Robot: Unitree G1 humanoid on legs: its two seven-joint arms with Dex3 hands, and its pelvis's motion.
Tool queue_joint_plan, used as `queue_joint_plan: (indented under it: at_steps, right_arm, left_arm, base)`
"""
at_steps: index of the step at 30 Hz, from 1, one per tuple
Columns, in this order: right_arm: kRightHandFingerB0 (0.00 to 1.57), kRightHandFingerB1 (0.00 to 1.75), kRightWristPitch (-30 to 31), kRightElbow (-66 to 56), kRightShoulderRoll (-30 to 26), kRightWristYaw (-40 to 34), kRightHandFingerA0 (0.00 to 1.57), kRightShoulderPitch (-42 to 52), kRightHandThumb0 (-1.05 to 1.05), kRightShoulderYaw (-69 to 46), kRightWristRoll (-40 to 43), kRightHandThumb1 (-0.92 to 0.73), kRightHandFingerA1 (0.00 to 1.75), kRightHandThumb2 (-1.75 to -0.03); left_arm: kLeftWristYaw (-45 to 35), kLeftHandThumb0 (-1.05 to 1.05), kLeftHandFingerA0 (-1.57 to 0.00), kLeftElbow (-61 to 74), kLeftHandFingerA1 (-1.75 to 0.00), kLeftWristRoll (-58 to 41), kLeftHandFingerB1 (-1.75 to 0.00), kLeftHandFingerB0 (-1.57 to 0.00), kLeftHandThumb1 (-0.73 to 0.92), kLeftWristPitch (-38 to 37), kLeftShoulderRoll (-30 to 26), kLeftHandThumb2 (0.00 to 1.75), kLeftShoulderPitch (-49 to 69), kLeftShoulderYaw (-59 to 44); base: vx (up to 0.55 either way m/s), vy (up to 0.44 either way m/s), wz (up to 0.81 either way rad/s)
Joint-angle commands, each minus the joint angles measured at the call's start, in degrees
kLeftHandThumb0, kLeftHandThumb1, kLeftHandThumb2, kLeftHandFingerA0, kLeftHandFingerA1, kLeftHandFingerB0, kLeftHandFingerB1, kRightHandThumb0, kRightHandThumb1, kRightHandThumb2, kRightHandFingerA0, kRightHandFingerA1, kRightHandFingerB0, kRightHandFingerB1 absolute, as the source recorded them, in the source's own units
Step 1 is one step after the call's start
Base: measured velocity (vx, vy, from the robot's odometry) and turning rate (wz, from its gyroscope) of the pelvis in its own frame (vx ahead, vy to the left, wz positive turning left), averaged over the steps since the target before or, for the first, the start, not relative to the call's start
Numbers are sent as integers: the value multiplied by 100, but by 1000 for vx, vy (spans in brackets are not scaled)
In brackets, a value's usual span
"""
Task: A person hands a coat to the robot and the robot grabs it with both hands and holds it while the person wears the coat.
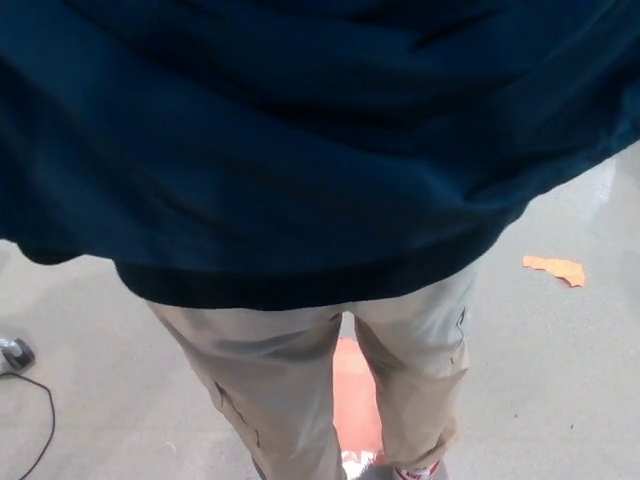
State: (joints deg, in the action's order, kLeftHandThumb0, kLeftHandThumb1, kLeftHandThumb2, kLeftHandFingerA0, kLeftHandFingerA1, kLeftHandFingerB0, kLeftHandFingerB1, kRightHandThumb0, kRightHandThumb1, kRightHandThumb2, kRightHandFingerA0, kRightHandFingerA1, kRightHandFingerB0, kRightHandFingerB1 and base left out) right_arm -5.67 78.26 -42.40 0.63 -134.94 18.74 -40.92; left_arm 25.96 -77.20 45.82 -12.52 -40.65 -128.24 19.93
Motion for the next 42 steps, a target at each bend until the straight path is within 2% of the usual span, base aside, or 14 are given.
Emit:
queue_joint_plan:
  at_steps: [1, 3, 5, 19, 22, 31, 32, 33, 34, 38, 39, 40, 41, 42]
  right_arm:
    - [0, 0, -173, -144, -193, -323, 0, -52, -100, -346, 339, -72, 5, -104]
    - [0, 0, -333, -191, -235, -293, 0, -50, -91, -487, 427, -67, 0, -96]
    - [0, 0, -510, -237, -299, -329, 0, -24, -99, -536, 421, -75, 4, -106]
    - [0, 0, -1804, -1690, -642, -146, 0, 1083, -97, -1424, 1181, -79, 3, -107]
    - [0, 0, -2025, -3123, -763, -163, 0, 2345, -96, -1950, 1621, -78, 2, -106]
    - [0, 8, -1258, -7068, -242, 147, 0, 5422, -84, -3315, 2629, -72, 13, -104]
    - [0, 6, -1246, -7404, -144, 126, 0, 5668, -86, -3402, 2691, -72, 11, -103]
    - [0, 1, -1166, -7869, -37, 151, 0, 5975, -91, -3492, 2754, -74, 7, -102]
    - [0, 5, -1034, -8300, 85, 142, 0, 6250, -87, -3553, 2744, -72, 10, -102]
    - [0, 7, -806, -9364, 523, -61, 0, 7000, -87, -3712, 2599, -73, 12, -104]
    - [0, 8, -861, -9489, 579, -102, 0, 7134, -84, -3730, 2589, -71, 15, -102]
    - [0, 14, -992, -9750, 678, -157, 0, 7415, -79, -3765, 2569, -69, 22, -100]
    - [0, 14, -1051, -9883, 725, -179, 0, 7552, -79, -3781, 2552, -69, 22, -100]
    - [0, 14, -957, -10365, 869, -124, 0, 7959, -81, -3852, 2549, -70, 20, -101]
  left_arm:
    - [-96, -102, 0, 113, -4, -146, 0, 0, 80, 97, -19, 108, 18, -37]
    - [-79, -102, 0, 168, -3, -227, 0, 0, 82, -26, -94, 109, 62, -118]
    - [-15, -103, 0, 230, 0, -235, -1, 0, 85, -77, -158, 112, 112, -140]
    - [267, -94, 0, 1651, -4, -546, -6, -2, 85, -755, -713, 112, 1450, -594]
    - [500, -93, 0, 2883, -1, -675, -5, 0, 86, -793, -984, 110, 2596, -988]
    - [308, -84, 0, 6051, -9, -902, -14, 0, 81, -228, -989, 110, 5245, -2243]
    - [316, -77, 0, 6370, -5, -877, -17, 0, 92, -191, -940, 68, 5528, -2398]
    - [290, -82, 0, 6771, -4, -825, -12, 0, 77, -103, -872, 98, 5871, -2576]
    - [241, -81, 0, 7127, -13, -775, -16, 0, 81, -29, -801, 114, 6174, -2742]
    - [67, -81, 0, 8212, -14, -801, -17, 0, 79, 51, -429, 112, 7064, -3182]
    - [70, -82, 0, 8399, -7, -762, -15, 0, 75, 60, -354, 98, 7232, -3245]
    - [58, -74, 0, 8801, -9, -711, -21, 0, 90, 80, -170, 70, 7608, -3378]
    - [47, -74, 0, 8997, -9, -698, -21, 0, 90, 88, -75, 70, 7794, -3441]
    - [-49, -79, 0, 9516, -11, -681, -18, 0, 71, 126, 158, 92, 8265, -3586]
  base:
    - [0, 0, 0]
    - [0, 0, 0]
    - [0, 0, 0]
    - [0, 0, 0]
    - [0, 0, 0]
    - [0, 0, 0]
    - [0, 0, 0]
    - [0, 0, 0]
    - [0, 0, 0]
    - [0, 0, 0]
    - [0, 0, 0]
    - [0, 0, 0]
    - [0, 0, 0]
    - [0, 0, 0]
